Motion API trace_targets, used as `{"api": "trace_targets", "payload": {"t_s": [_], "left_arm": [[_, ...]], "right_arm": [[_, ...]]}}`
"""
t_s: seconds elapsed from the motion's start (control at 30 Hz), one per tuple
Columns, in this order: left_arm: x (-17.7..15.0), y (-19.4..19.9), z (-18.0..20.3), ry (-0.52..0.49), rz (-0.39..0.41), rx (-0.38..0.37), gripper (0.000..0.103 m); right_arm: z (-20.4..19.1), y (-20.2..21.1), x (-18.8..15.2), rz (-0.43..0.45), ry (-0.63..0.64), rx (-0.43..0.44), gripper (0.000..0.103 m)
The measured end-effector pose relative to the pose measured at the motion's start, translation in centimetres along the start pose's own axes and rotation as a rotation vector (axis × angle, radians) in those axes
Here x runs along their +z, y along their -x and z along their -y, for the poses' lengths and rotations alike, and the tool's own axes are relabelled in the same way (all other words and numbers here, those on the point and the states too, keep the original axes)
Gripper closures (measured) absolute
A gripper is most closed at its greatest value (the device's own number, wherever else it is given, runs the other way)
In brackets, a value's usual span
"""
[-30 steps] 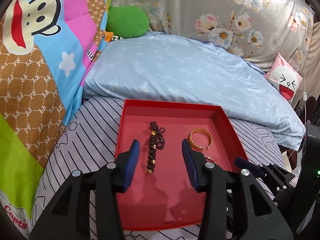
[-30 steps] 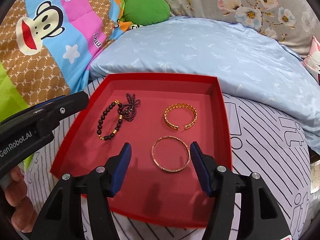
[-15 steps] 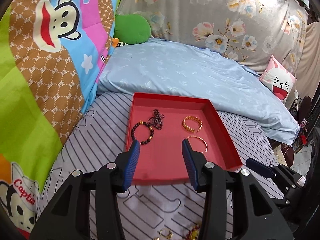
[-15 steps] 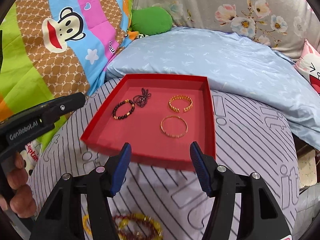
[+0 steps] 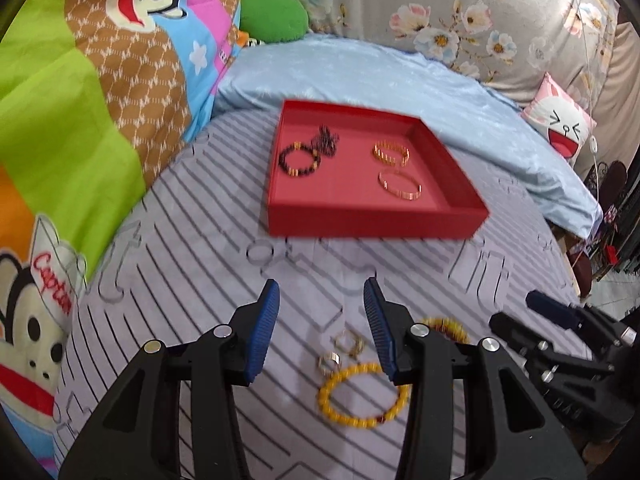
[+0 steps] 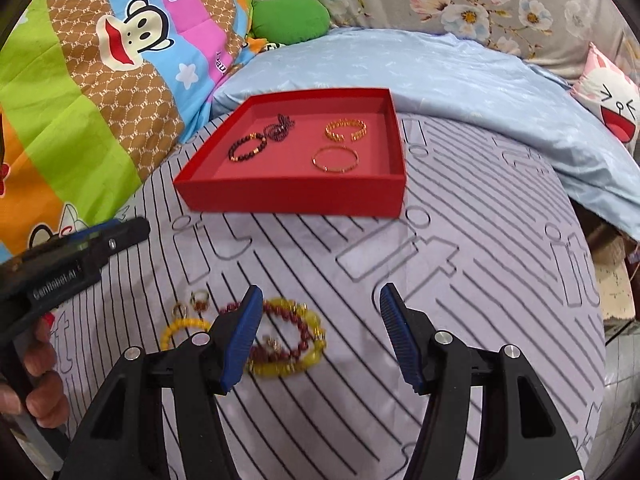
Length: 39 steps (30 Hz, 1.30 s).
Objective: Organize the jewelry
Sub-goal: 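Withdraw both tools from the red box back toward the remaining jewelry, then grasp the yellow bead bracelet with the left tool while the right tool grasps the red-and-yellow bracelet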
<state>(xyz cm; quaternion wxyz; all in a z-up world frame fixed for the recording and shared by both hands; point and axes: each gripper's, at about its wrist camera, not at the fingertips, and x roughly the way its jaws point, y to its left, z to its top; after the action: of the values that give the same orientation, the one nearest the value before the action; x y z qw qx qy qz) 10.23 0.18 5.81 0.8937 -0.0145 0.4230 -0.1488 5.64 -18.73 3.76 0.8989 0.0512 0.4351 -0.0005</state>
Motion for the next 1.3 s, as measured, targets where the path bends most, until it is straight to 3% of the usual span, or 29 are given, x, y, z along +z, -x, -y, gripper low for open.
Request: {"api": "trace_targets", "payload": {"t_s": [0.3,0.5,0.63,0.7,0.83,1.07,1.3], "left_arm": [[-5.5,-1.9,0.6,-0.023,-0.12,0.01,0.062],[-6.5,-2.7,1.2,-0.05,-0.117,0.026,0.064],[-6.5,-2.8,1.7,-0.062,-0.119,-0.006,0.09],[-6.6,-2.8,1.8,-0.058,-0.126,-0.028,0.096],[-7.0,-2.4,1.7,-0.053,-0.131,-0.049,0.096],[-7.9,-0.8,0.2,-0.032,-0.133,-0.016,0.096],[-8.8,-0.1,-1.2,-0.008,-0.14,0.003,0.096]], "right_arm": [[0.4,0.1,-3.4,-0.045,-0.025,0.001,0.044],[0.0,0.0,-4.5,-0.062,-0.031,0.014,0.044],[-0.4,0.0,-4.6,-0.065,-0.027,0.022,0.044],[-0.6,-0.1,-4.6,-0.066,-0.023,0.028,0.044],[-1.2,-0.2,-4.6,-0.069,-0.013,0.042,0.044],[-2.5,-0.8,-4.2,-0.071,0.015,0.072,0.045],[-4.6,-2.2,-3.1,-0.072,0.068,0.102,0.053]]}}
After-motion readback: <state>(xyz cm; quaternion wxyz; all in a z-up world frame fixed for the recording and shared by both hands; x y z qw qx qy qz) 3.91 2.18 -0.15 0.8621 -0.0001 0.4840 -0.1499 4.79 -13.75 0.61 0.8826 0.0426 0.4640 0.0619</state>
